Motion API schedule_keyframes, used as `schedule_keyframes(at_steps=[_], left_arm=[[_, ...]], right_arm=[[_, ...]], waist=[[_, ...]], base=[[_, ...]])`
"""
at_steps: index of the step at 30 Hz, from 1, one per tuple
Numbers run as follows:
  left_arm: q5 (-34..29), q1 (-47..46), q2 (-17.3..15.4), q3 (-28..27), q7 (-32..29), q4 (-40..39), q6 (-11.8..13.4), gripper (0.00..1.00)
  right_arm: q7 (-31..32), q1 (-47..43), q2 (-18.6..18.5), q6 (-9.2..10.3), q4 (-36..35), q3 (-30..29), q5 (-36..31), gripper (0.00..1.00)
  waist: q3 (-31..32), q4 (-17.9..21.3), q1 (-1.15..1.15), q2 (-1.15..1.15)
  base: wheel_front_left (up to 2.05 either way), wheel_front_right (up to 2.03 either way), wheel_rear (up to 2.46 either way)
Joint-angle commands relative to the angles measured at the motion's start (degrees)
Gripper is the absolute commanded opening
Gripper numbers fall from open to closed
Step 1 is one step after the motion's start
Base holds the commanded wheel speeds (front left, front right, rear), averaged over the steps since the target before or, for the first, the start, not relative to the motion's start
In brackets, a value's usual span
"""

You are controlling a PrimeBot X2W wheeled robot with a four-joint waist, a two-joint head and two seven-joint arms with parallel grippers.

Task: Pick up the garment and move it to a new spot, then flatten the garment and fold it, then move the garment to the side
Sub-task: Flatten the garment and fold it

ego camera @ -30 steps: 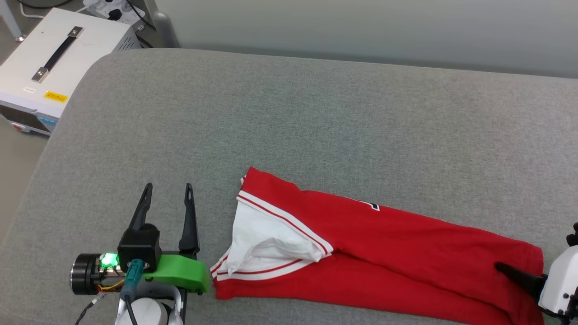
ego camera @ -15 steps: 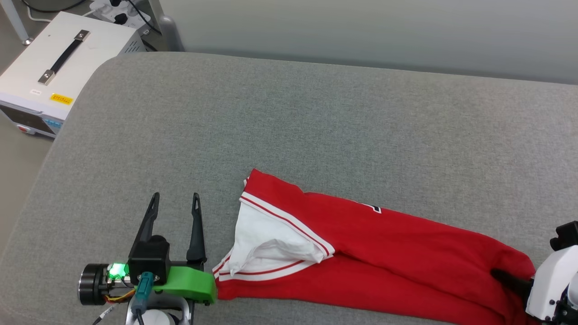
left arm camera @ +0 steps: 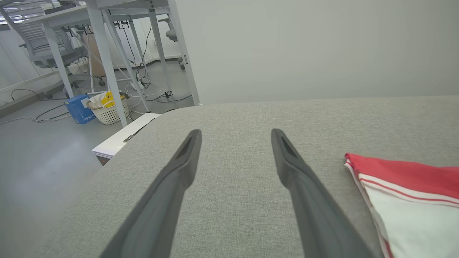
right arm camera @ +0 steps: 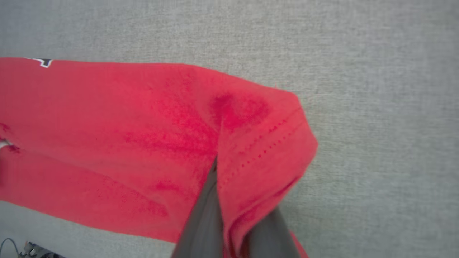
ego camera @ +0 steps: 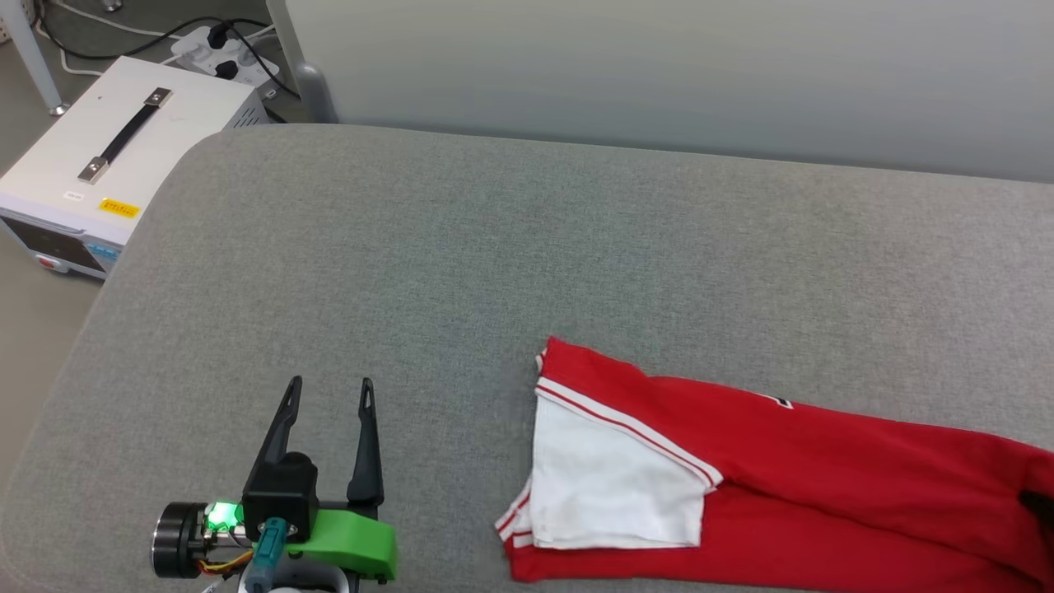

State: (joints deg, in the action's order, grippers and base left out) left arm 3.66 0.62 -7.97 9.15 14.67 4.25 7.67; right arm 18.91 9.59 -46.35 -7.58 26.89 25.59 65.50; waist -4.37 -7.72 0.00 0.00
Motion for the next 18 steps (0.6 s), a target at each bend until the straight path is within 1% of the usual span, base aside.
schedule_keyframes(at_steps=[1,6,10,14,18], left_arm=[[-0.8,1.0,0.4,-0.1,0.3,0.0,-0.5,1.0],[-1.3,1.5,0.7,-0.2,0.3,0.2,-1.2,1.0],[-1.4,2.0,0.9,-0.4,0.3,0.3,-1.7,1.0],[-1.5,2.3,1.1,-0.6,0.3,0.3,-2.2,1.0],[-1.9,2.2,1.3,-0.8,0.3,0.1,-2.4,1.0]], right_arm=[[-0.3,0.4,-0.8,0.09,0.9,-0.8,-0.1,0.0],[0.0,-0.2,-2.4,0.09,0.6,-2.3,0.2,0.0],[0.6,-1.4,-3.0,0.09,-2.7,-2.2,-0.1,0.0],[0.8,-2.5,-2.7,0.09,-8.8,-3.0,1.5,0.0],[2.3,-3.2,-2.6,0.09,-16.7,-3.2,3.0,0.0]], waist=[[0.4,0.1,0.0,0.0],[1.2,0.1,0.0,0.0],[1.8,0.3,0.0,0.0],[2.0,0.4,0.0,0.0],[1.8,0.4,0.0,0.0]], base=[[0.0,0.0,0.0],[0.0,0.0,0.0],[0.0,0.0,0.0],[0.0,0.0,0.0],[0.0,0.0,0.0]])
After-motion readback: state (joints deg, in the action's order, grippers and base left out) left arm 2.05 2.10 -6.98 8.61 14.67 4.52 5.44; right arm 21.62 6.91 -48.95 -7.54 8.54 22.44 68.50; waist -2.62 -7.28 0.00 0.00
